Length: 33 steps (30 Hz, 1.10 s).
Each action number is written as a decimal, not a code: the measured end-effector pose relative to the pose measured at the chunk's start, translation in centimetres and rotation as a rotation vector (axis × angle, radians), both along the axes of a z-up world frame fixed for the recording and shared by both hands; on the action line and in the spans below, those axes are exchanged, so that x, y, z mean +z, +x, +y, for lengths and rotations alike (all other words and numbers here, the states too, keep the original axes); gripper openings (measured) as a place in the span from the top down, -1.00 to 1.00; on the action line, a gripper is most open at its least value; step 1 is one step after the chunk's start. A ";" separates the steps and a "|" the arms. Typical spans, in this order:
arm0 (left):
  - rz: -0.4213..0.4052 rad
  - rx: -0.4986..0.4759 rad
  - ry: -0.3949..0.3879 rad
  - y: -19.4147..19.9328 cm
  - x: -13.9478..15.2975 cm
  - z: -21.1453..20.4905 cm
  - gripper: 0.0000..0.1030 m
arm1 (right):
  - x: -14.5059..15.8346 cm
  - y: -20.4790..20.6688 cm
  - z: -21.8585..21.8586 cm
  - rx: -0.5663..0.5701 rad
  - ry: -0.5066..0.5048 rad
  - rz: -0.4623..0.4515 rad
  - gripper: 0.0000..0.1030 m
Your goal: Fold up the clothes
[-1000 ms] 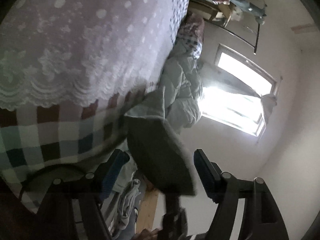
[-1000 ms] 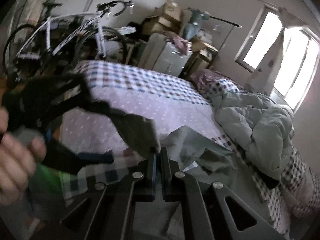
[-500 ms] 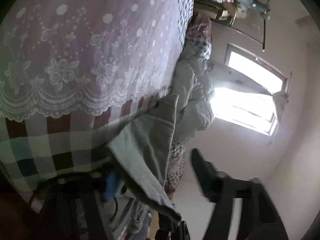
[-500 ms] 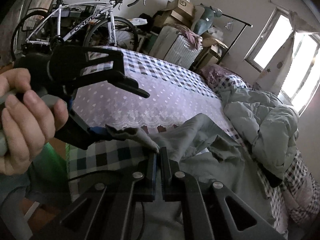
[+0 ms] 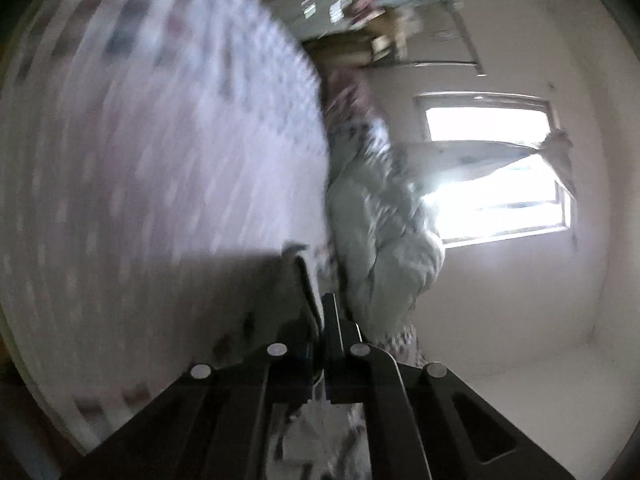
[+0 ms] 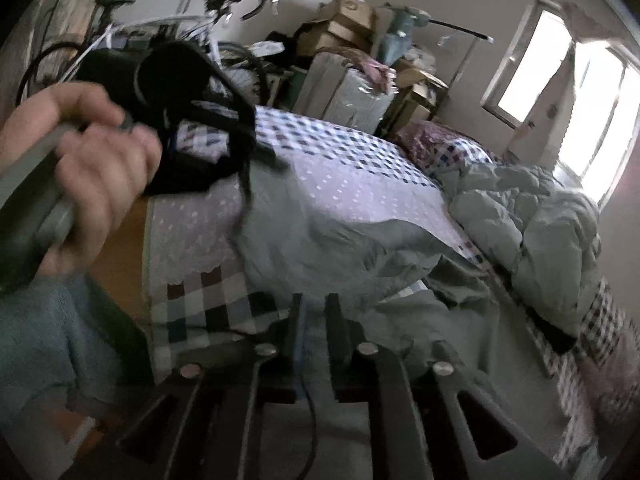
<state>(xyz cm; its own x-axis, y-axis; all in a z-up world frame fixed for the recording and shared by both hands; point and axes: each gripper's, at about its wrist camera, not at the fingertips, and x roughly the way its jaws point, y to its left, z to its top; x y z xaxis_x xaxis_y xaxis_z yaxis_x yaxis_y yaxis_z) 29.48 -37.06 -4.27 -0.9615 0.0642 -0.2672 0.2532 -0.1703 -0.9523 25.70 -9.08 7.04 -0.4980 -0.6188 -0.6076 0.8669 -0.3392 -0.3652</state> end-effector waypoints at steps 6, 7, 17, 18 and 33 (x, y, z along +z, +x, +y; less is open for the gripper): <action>-0.002 -0.042 -0.283 -3.6 7.0 -3.0 0.98 | 1.0 -1.0 2.9 -0.061 -0.068 -0.065 0.40; -0.007 -0.052 -0.312 -4.6 8.1 -3.3 0.98 | 1.1 -1.3 3.5 -0.074 -0.077 -0.076 0.39; 0.102 -0.250 -0.527 -14.0 20.2 2.4 0.98 | 3.0 -5.2 11.2 -0.251 -0.209 -0.202 0.38; 0.117 -0.284 -0.555 -14.8 21.5 4.0 0.98 | 3.3 -5.5 12.2 -0.268 -0.227 -0.212 0.36; 0.117 -1.022 -0.863 -25.5 19.7 44.6 0.98 | 6.7 -7.5 31.5 -0.615 -0.528 -0.338 0.05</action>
<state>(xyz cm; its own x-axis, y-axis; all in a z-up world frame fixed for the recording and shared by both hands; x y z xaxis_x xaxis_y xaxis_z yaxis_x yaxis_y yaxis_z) 3.97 7.56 15.44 -0.6042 0.6157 -0.5058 -0.4221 -0.7857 -0.4522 18.17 22.39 13.75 -0.6810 -0.5418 -0.4927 0.5081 -0.8340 0.2149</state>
